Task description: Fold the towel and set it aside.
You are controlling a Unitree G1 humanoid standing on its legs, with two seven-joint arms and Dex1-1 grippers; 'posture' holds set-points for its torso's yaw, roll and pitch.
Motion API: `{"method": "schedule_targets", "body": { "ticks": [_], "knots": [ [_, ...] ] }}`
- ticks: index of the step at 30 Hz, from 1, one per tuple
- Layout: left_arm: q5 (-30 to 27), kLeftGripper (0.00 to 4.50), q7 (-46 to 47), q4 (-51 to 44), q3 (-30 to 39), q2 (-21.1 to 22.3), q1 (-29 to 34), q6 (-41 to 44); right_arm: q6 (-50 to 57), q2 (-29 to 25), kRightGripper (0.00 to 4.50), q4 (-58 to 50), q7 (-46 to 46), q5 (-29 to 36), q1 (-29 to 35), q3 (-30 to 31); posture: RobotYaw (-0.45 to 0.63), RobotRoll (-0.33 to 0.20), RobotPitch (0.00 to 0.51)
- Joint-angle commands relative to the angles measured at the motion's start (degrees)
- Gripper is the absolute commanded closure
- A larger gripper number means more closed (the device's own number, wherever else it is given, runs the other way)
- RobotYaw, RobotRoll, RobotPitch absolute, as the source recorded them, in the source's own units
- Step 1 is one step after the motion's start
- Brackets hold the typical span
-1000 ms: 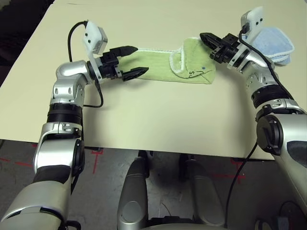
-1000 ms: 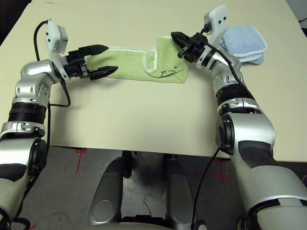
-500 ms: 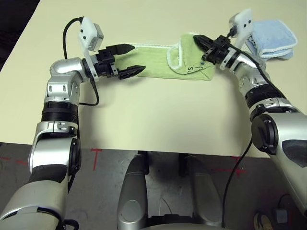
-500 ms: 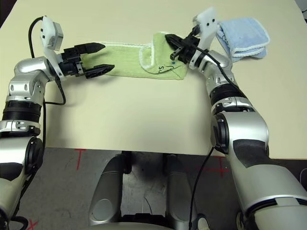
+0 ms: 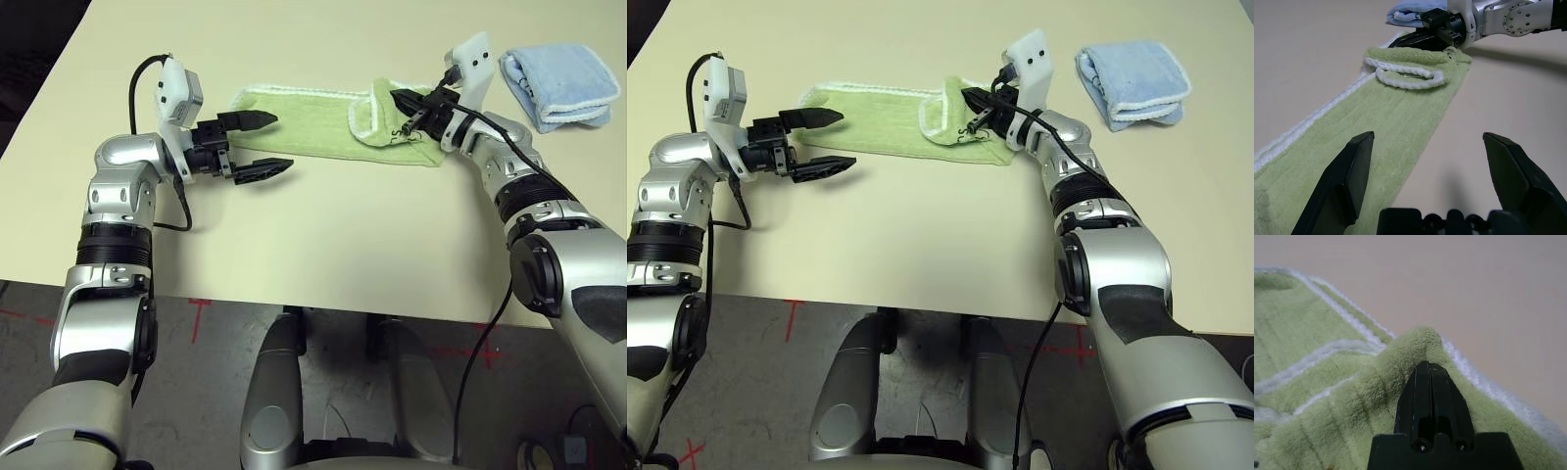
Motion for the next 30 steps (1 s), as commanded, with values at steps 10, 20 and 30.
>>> {"method": "schedule_targets", "body": {
  "ticks": [10,20,30],
  "knots": [
    [1.09,0.00,-0.58,6.69,-1.22,-1.20,-1.86,-4.55,5.44,-6.85,4.48,-22.74,23.64,12.40,11.90,-2.91,0.04,0.000,0.339],
    [2.47,0.00,1.62,14.51,-0.81,-1.67,-5.98,-3.02,8.87,-15.97,4.48,-32.74,30.58,14.05,25.82,-1.68,0.01,0.000,0.314],
    [3.07,0.00,0.65,15.14,-1.10,-0.19,-5.67,-1.95,2.48,-17.99,4.48,-26.24,34.86,13.86,26.12,-2.00,0.04,0.000,0.303]
  ]
}}
